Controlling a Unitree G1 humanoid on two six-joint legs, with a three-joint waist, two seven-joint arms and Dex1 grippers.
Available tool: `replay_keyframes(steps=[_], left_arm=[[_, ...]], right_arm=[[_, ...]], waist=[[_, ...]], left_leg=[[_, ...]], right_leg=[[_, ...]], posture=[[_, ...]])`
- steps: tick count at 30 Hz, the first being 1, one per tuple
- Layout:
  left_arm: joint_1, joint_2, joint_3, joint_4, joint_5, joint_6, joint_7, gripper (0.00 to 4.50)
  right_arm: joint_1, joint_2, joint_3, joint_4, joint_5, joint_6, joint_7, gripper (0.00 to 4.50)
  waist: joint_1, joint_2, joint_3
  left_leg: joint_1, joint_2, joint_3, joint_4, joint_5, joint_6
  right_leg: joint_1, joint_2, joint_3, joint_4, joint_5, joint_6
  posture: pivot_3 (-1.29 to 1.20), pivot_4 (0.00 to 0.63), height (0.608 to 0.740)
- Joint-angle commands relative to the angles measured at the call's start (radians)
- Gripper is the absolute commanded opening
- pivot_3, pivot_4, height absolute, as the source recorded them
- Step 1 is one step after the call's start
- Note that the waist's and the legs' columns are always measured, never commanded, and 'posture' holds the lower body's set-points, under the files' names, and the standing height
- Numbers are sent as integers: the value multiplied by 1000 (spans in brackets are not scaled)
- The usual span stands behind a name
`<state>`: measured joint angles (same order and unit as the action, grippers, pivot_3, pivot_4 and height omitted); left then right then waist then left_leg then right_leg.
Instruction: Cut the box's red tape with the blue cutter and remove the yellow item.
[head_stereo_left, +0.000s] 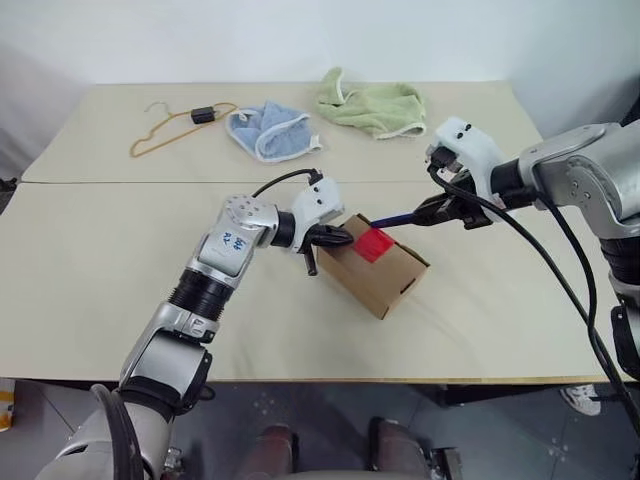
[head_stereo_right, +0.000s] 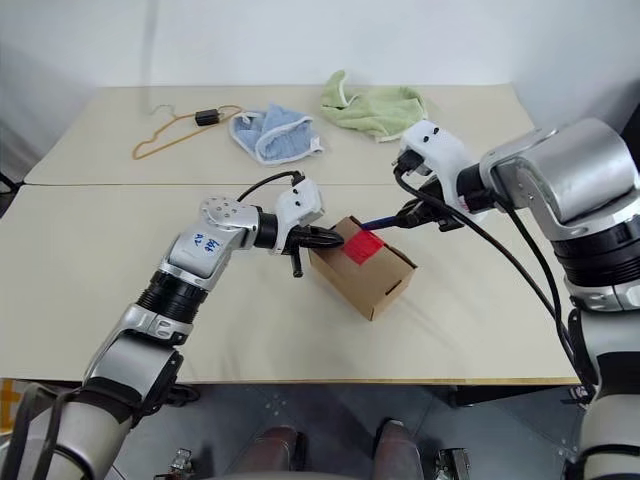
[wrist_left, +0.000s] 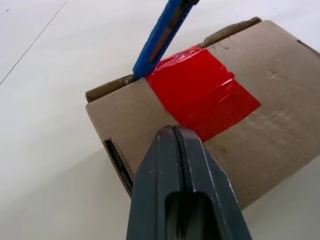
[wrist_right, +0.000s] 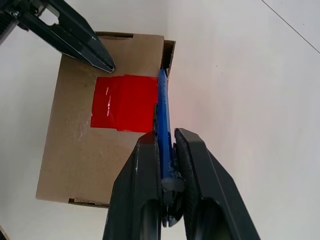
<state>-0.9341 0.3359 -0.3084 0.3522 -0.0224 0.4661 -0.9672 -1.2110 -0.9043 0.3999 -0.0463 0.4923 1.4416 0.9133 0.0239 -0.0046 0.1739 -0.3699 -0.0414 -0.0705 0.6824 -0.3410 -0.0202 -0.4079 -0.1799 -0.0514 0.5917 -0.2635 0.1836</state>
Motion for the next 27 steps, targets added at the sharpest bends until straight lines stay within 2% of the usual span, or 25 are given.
replay_keyframes(steps=[1, 27], left_arm=[[68, 14, -105, 51, 77, 79, -8, 0], [58, 6, -101, 92, 95, 56, 44, 0]], right_arm=[[-13, -36, 45, -17, 10, 35, 42, 145], [-52, -155, 168, -89, 34, 78, 183, 145]], waist=[[0, 0, -1], [3, -1, -3]], left_leg=[[0, 0, 0, 0, 0, 0], [1, 0, 0, 0, 0, 0]], right_leg=[[0, 0, 0, 0, 0, 0], [1, 0, 0, 0, 0, 0]], posture=[[0, 150, 740], [0, 150, 740]])
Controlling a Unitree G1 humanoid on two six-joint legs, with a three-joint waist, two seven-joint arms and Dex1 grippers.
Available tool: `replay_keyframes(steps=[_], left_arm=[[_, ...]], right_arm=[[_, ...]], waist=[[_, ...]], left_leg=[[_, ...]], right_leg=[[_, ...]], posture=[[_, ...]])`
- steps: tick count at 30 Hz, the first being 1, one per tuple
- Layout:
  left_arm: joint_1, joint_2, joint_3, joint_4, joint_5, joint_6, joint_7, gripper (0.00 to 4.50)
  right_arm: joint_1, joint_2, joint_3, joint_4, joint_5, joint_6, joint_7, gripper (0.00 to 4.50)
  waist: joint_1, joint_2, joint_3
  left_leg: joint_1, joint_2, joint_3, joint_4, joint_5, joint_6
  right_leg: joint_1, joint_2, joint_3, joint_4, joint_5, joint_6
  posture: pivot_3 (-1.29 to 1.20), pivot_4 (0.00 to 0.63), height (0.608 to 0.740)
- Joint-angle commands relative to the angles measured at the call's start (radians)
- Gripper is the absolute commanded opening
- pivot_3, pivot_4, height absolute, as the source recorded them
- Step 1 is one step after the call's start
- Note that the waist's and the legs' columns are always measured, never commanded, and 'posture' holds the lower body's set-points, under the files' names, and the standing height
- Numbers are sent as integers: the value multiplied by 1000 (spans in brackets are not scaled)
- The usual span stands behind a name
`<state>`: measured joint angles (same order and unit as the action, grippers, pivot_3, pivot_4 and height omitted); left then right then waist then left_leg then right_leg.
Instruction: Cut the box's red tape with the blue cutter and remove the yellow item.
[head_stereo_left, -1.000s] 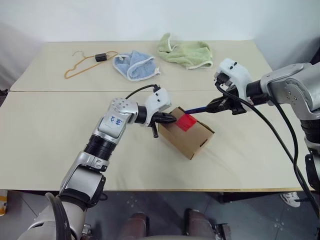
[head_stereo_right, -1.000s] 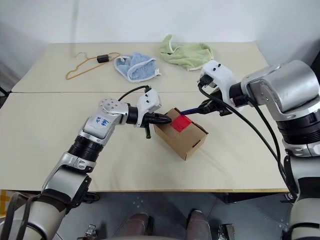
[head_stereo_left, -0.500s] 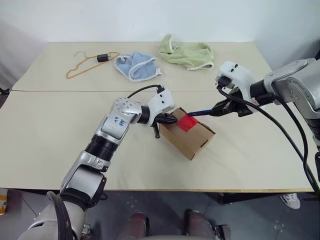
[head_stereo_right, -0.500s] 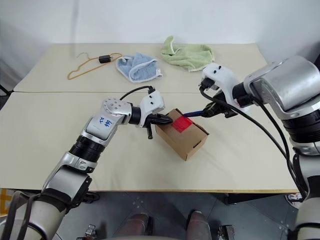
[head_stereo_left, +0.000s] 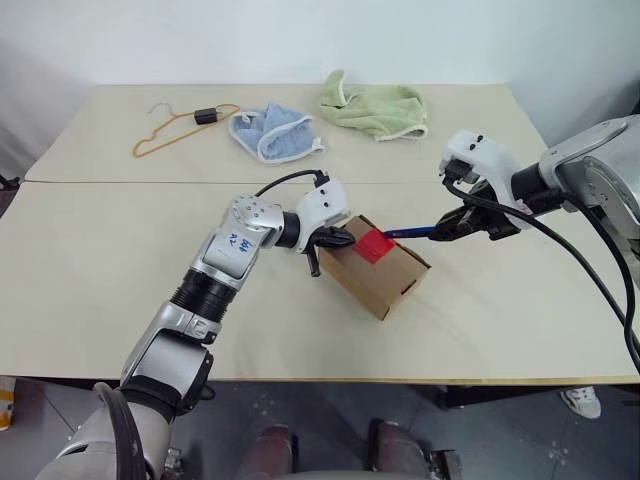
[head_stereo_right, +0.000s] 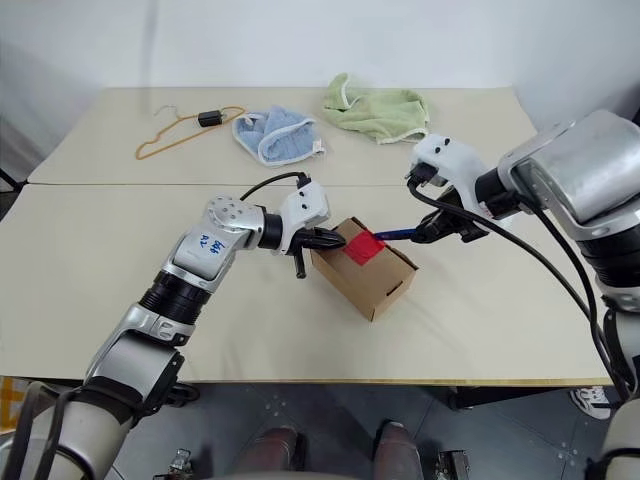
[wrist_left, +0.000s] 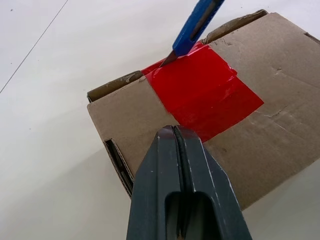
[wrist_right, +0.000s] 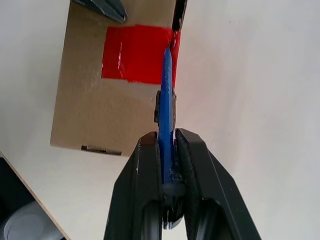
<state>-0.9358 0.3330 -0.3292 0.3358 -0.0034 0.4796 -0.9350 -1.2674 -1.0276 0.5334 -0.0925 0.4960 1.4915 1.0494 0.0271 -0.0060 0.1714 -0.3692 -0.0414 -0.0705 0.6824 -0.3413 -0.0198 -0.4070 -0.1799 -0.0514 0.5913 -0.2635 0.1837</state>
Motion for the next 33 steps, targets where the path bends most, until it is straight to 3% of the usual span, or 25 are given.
replay_keyframes(steps=[1, 14, 20, 24, 27, 30, 33], left_arm=[[61, 9, -80, 107, 75, 43, 12, 0], [64, 14, -73, 116, 74, 35, 16, 0], [55, 14, -68, 137, 75, 21, 20, 0], [51, 14, -64, 145, 74, 11, 20, 0], [49, 15, -62, 153, 73, -5, 18, 0], [47, 10, -59, 159, 70, -22, 19, 0], [43, 3, -55, 168, 66, -30, 20, 0]], right_arm=[[6, -41, 39, -50, 32, 28, 52, 145], [13, -167, 64, -142, 53, 50, 123, 145], [25, -210, 9, -148, 53, 33, 135, 145], [33, -199, -170, -59, 38, -6, 83, 145], [97, -171, -384, 8, 29, -36, -8, 145], [343, -172, -558, -29, 16, -126, -73, 145], [640, -34, -771, -75, -40, -385, -190, 145]], waist=[[0, 0, 0], [1, 0, 0], [0, 0, -1], [0, 0, -1], [1, 0, -1], [1, -9, -6], [-1, -14, -9]], left_leg=[[0, 0, 0, 0, 0, 0], [0, 0, 0, 0, 0, 0], [2, 0, 0, 0, 0, 0], [1, 0, 0, 0, 0, 0], [1, 0, 1, 0, 0, 0], [1, 1, 0, 0, 0, 0], [4, 1, 1, 0, 0, 0]], right_leg=[[0, 0, 0, 0, 0, 0], [0, 0, 0, 0, 0, 0], [1, 0, 0, 0, 0, 0], [1, 0, 0, 0, 1, 0], [1, 0, 0, 0, 2, 0], [2, 1, -1, -1, 2, 0], [7, 1, 0, -4, 4, 0]], posture=[[0, 150, 740], [0, 150, 740], [0, 150, 740], [0, 150, 740], [0, 150, 740], [0, 150, 740], [0, 150, 740]])
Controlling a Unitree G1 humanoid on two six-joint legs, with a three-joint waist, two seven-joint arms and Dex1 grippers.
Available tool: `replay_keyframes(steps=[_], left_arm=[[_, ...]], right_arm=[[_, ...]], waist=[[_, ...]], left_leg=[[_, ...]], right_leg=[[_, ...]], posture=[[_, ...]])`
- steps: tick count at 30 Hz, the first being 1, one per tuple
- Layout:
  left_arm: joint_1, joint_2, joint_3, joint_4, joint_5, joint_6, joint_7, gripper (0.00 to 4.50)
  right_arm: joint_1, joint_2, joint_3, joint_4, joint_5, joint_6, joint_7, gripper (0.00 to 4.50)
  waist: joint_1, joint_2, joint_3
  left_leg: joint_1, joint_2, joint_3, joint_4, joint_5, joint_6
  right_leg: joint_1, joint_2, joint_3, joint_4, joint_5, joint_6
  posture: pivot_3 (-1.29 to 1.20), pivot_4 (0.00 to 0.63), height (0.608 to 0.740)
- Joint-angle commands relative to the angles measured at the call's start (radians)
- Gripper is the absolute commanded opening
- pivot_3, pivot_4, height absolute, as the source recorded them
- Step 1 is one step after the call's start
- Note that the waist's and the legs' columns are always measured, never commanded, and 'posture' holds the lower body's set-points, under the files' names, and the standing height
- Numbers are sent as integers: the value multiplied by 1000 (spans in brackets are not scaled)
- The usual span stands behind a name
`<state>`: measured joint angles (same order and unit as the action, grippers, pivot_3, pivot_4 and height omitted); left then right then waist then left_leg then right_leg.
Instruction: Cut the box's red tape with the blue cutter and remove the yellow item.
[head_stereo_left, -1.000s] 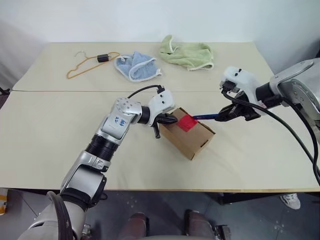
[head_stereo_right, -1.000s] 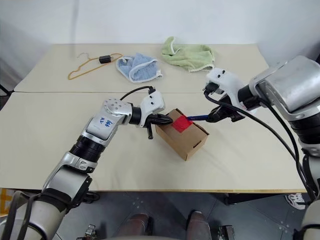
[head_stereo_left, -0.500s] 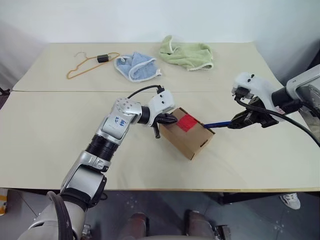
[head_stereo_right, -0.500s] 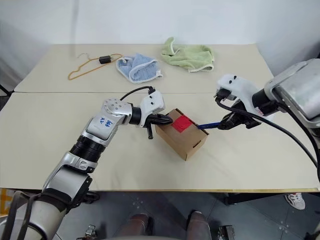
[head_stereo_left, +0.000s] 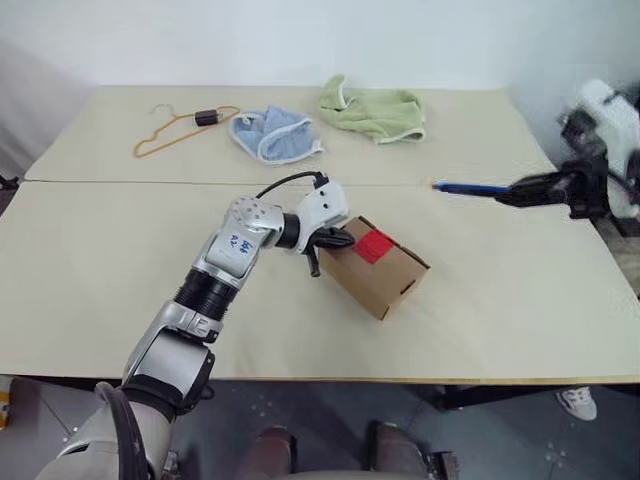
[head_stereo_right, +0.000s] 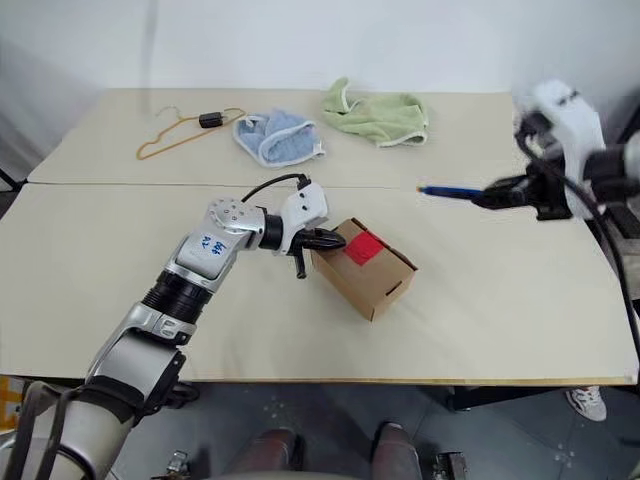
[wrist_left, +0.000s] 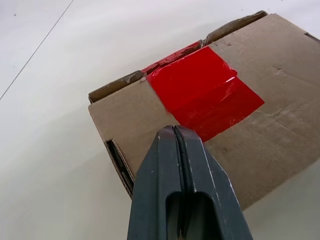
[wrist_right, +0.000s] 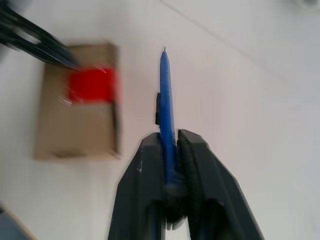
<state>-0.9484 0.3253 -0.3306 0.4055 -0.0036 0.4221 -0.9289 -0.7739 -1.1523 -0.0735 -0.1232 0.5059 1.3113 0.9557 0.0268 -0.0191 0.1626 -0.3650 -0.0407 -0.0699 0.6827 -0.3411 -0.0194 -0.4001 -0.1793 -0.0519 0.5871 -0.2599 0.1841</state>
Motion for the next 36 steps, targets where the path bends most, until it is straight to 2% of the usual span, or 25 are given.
replay_keyframes(steps=[1, 2, 4, 8, 14, 19, 21, 25, 27, 30, 36], left_arm=[[53, 7, -53, 103, 66, 22, 16, 0], [49, 5, -52, 109, 65, 17, 17, 0], [40, -1, -50, 123, 63, 6, 19, 0], [32, -6, -50, 139, 64, -4, 18, 0], [25, -1, -43, 144, 63, -16, 21, 0], [15, 6, -8, 139, 38, -13, 20, 0], [-4, 9, 25, 140, 13, 2, 16, 0], [-57, 29, 98, 140, -41, 42, -18, 0], [-100, 49, 143, 158, -70, 68, -32, 0], [-157, 79, 188, 198, -98, 90, -53, 0], [-199, 170, 167, 279, -60, 90, -124, 0]], right_arm=[[227, 151, -223, -57, -77, -314, -143, 145], [294, 206, -266, -65, -100, -412, -183, 145], [436, 288, -257, -10, -164, -556, -242, 145], [535, 368, -234, 57, -208, -684, -288, 145], [640, 439, -240, 31, -206, -747, -312, 2075], [656, 380, -295, -43, -181, -745, -284, 3905], [646, 349, -315, -83, -157, -727, -262, 4474], [591, 274, -311, -112, -135, -695, -229, 4474], [518, 246, -270, -81, -137, -672, -221, 4474], [421, 233, -211, -25, -130, -579, -223, 3547], [259, 256, -27, 135, -218, -652, -178, 1393]], waist=[[-1, 0, 0], [-1, 3, 0], [-2, 6, -1], [-3, 8, -1], [-1, 9, -2], [-3, 10, -1], [-3, 11, 0], [-10, 12, 5], [-15, 12, 9], [-24, 11, 14], [-28, 11, 15]], left_leg=[[3, 0, 0, 0, 0, 0], [7, 0, 1, -1, 0, 1], [9, 0, 2, -1, 0, 1], [11, 0, 2, -1, 0, 1], [11, 0, 2, -1, 1, 1], [11, 0, 2, -1, 1, 1], [11, 0, 2, -1, 1, 1], [10, 0, 2, -1, 1, 1], [9, 0, 2, -2, 1, 1], [6, 0, 2, -2, 1, 1], [-9, -1, 2, -1, 1, 2]], right_leg=[[4, 0, 0, -1, 0, 1], [8, 0, 1, -2, 1, 1], [9, 0, 2, -2, 1, 2], [10, 0, 3, -2, 1, 2], [10, 0, 3, -2, 1, 1], [10, 0, 3, -3, 2, 1], [10, 0, 3, -4, 1, 1], [8, 0, 3, -3, 1, 0], [7, 1, 3, -3, 1, 0], [4, 1, 3, -1, 2, 0], [-10, 0, 2, -2, 2, 1]], posture=[[0, 150, 740], [0, 150, 740], [0, 150, 740], [0, 150, 740], [0, 150, 740], [0, 150, 740], [0, 150, 740], [0, 150, 740], [0, 150, 740], [0, 150, 740], [0, 150, 740]])
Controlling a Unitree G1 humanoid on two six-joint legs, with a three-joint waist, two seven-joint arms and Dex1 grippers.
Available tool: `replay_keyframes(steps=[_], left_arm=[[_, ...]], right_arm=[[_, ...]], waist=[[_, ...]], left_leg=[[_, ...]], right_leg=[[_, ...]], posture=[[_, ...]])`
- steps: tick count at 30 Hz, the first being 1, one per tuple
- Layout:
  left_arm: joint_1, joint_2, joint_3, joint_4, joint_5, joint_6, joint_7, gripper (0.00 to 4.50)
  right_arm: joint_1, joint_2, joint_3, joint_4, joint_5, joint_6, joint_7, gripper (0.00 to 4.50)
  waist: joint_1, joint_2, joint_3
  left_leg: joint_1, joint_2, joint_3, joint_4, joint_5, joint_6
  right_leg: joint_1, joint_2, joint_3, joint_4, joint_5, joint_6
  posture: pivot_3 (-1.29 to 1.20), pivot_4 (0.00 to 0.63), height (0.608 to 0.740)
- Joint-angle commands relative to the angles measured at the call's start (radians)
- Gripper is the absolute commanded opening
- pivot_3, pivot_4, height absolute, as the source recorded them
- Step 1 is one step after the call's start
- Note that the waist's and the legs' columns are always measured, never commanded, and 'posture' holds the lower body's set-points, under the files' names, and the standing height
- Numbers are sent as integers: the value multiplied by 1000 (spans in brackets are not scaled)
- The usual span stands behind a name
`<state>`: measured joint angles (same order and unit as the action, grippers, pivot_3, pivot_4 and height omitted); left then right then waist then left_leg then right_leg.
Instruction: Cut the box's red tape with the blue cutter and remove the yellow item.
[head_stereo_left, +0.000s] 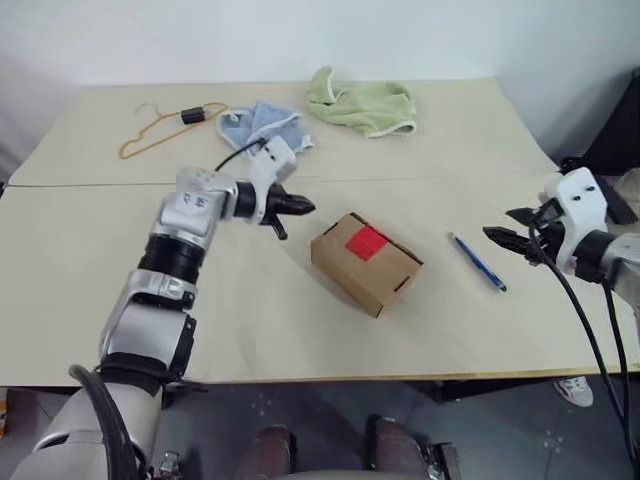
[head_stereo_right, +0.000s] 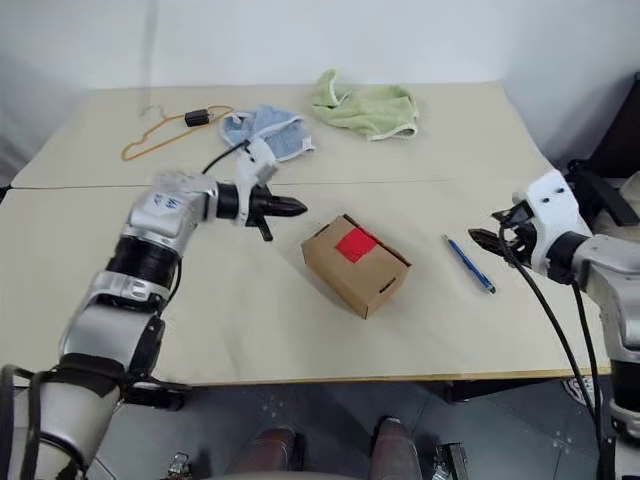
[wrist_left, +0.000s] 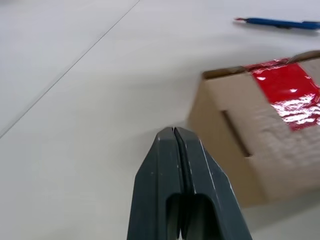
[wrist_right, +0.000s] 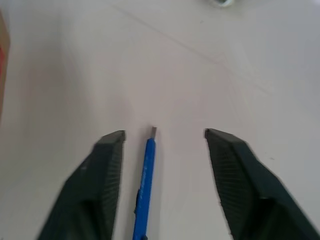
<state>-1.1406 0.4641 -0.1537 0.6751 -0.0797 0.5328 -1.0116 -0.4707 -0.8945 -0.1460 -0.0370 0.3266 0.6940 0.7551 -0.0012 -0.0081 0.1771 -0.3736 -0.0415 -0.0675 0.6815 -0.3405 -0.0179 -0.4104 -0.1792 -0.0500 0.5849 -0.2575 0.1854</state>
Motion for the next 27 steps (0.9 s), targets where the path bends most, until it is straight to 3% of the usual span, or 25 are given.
replay_keyframes(steps=[1, 4, 8, 13, 20, 27], left_arm=[[3, 43, -21, -1, 20, -11, -61, 0], [85, 88, -75, -137, -23, 192, -172, 0], [209, 105, -122, -376, -79, 354, -219, 0], [280, 108, -140, -571, -157, 512, -213, 0], [276, 17, -100, -509, -155, 438, -69, 0], [241, -21, -117, -470, -166, 400, -43, 0]], right_arm=[[-58, 2, 71, 67, -49, -47, 34, 1081], [-111, 35, 161, 143, -84, -80, 76, 14], [-142, 53, 248, 181, -135, -101, 122, 14], [-141, 61, 287, 78, -123, -28, 168, 14], [-75, 38, 274, -196, -40, 100, 232, 14], [-20, 35, 252, -385, 46, 219, 218, 14]], waist=[[1, 0, 0], [-2, 0, 0], [0, 1, 2], [1, 1, 4], [6, 1, 4], [8, 1, 4]], left_leg=[[0, 0, 1, -1, 0, 0], [-1, 0, 2, -1, -1, 1], [-1, 1, 2, -1, -1, 1], [-3, 1, 2, 1, -1, 1], [-2, 1, 2, 1, 0, 0], [-2, 1, 2, 1, 0, 0]], right_leg=[[0, 0, -1, -1, 0, 0], [-1, 0, -3, -2, 0, 0], [-1, -1, -3, -2, 0, 0], [-2, -1, -3, 0, 0, 0], [-2, -1, -2, 1, 0, 0], [-2, -1, -2, 1, 0, 0]], posture=[[0, 150, 740], [0, 150, 740], [0, 150, 740], [0, 150, 740], [0, 150, 740], [0, 150, 740]])
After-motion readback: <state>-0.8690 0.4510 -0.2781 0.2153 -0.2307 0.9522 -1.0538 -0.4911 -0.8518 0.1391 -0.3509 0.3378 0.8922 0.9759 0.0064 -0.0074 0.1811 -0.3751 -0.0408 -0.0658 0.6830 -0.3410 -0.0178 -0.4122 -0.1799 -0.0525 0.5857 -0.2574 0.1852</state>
